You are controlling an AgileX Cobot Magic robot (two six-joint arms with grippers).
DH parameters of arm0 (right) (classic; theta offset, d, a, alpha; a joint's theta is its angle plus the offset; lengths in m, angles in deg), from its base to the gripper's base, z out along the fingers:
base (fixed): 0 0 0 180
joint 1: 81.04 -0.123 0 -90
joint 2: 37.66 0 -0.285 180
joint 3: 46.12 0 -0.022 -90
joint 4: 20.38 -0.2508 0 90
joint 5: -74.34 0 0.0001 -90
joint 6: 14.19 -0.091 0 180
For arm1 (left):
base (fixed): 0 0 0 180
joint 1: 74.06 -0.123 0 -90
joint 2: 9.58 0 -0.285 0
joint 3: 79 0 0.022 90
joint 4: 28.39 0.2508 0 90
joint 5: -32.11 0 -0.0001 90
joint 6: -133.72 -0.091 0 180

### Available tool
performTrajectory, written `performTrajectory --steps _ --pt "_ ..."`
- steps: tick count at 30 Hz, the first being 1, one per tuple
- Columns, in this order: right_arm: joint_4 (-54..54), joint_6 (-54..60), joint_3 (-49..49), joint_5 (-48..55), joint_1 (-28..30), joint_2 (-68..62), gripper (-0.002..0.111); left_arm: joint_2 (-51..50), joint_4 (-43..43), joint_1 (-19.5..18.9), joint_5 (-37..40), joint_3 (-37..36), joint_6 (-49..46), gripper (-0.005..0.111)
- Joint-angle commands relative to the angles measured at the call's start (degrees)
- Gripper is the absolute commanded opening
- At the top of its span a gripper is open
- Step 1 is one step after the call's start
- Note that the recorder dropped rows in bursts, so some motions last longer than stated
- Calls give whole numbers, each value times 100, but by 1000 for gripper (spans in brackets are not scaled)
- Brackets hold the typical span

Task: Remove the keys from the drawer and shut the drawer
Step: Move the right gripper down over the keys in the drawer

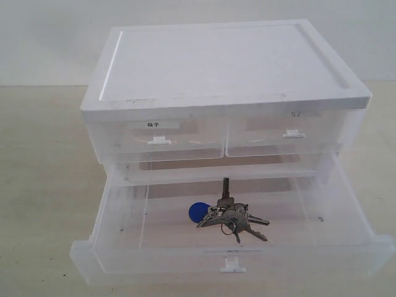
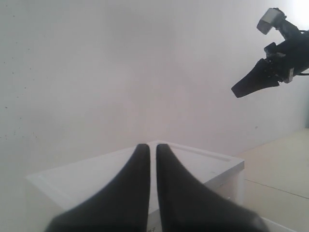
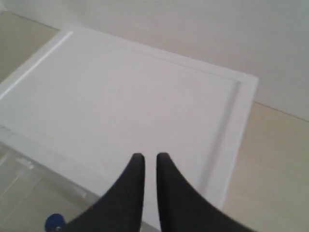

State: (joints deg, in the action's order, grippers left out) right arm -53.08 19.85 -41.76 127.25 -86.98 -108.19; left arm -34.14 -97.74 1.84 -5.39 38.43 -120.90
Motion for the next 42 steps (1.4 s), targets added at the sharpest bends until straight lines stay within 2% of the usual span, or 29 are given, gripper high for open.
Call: performTrajectory --steps 1,3,4,5,6,9,13,19,29,33,38,42 --pt "-219 228 -39 284 -526 -153 32 40 -48 1 25 -6 57 4" --pt "-133 72 -39 335 -922 -316 44 40 -48 1 25 -6 57 4" --pt "196 -282 -39 462 -1313 -536 52 40 -48 1 25 -6 57 4" --pt "473 -404 -39 540 -1462 -636 53 40 -48 1 25 -6 57 4" --pt "1210 -798 -39 627 -1816 -880 54 40 -48 1 25 -6 57 4" --pt "2210 -1477 -39 689 -2339 -1252 54 40 -48 1 25 -6 57 4" --pt "2282 -1668 -39 1201 -3021 -1781 54 40 -110 1 23 -6 12 4" --pt "2335 -1804 -39 996 -3864 -2189 54 40 -174 1 23 -6 -85 4" --pt "2565 -1928 -28 801 -3862 -2873 54 40 -198 1 23 -21 -97 4" --pt "2714 -2003 -28 679 -3862 -2987 68 40 -211 1 23 -21 -97 4" --pt "3189 -3079 -28 611 -3862 -3125 68 40 -211 1 23 -21 -97 4" --pt "3190 -3204 208 585 -3862 -3269 68 40 -212 1 23 -21 -109 4"
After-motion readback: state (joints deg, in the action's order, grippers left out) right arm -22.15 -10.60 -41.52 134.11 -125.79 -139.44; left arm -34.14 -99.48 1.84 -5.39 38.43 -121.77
